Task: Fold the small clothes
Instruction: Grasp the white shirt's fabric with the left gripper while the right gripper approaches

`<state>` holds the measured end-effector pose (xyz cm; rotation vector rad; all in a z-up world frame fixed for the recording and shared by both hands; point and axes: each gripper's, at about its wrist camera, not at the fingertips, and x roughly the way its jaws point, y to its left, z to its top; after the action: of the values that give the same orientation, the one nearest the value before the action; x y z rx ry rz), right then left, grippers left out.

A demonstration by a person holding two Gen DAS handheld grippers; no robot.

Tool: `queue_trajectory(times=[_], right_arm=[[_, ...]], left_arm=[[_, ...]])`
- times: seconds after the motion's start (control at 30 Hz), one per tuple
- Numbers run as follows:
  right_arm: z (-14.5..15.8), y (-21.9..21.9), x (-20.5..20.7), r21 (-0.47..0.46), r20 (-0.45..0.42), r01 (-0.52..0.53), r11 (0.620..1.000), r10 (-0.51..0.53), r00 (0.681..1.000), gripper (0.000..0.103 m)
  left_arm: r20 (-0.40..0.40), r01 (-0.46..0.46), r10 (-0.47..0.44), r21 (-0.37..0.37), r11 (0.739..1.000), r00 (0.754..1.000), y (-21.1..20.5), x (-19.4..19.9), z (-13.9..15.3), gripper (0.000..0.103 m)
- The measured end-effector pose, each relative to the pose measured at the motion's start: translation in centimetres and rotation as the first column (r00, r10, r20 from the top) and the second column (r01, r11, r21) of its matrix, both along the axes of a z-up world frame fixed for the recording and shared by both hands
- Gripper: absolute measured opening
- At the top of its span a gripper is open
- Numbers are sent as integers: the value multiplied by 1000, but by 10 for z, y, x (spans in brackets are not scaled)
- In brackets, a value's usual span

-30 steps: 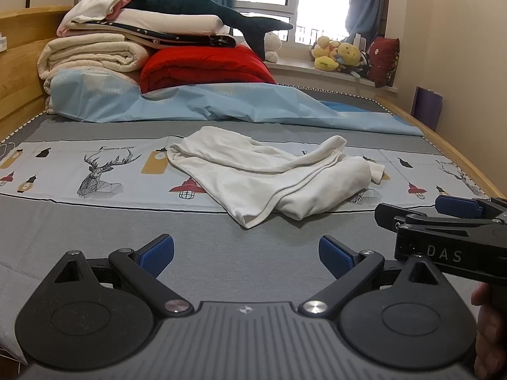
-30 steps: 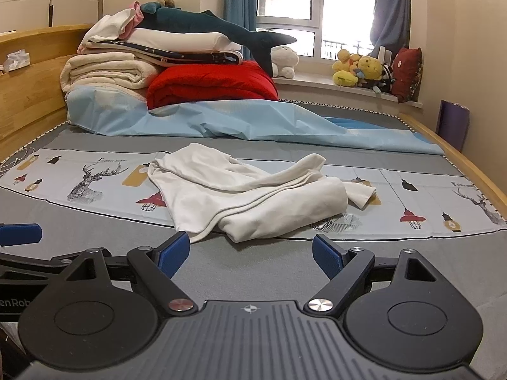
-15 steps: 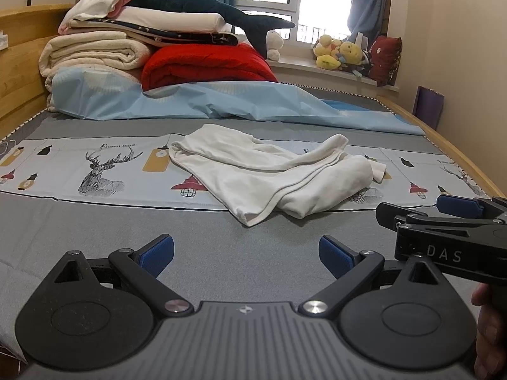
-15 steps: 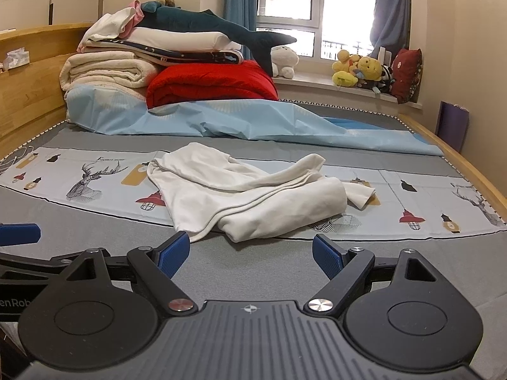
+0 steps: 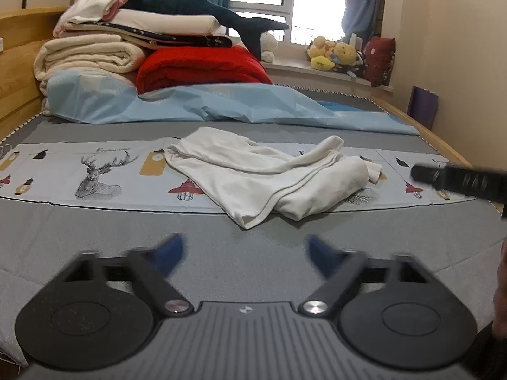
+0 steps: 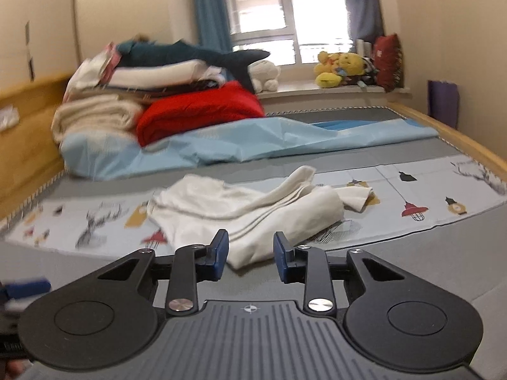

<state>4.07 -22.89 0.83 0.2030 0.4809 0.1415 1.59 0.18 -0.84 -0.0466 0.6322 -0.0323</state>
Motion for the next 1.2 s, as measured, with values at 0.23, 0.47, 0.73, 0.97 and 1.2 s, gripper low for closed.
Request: queue_trajectory(times=[0.23, 0.47, 0.73, 0.97, 1.2], right_arm=[[-8, -40, 32, -44, 2, 94, 995, -94, 996, 45], [-21, -70, 36, -40, -75, 119, 992, -121, 990, 46], [-27, -97, 46, -14, -131, 158, 987, -159, 979, 46], [-29, -113, 49, 46, -174, 211, 976, -200, 964, 46], [-26, -111, 41, 64, -132, 202, 977, -192, 973, 27]], left_arm=[[-98, 148, -143, 41, 988, 985, 3, 72, -14, 41], [-226, 107, -118, -61, 992, 967, 17, 176, -72, 42], [-335, -18, -21, -115, 993, 942, 21, 250, -132, 43], [-366, -26, -5, -81, 996, 930, 14, 257, -136, 5], [-178, 105, -120, -93, 990, 977, 35, 191, -38, 4]])
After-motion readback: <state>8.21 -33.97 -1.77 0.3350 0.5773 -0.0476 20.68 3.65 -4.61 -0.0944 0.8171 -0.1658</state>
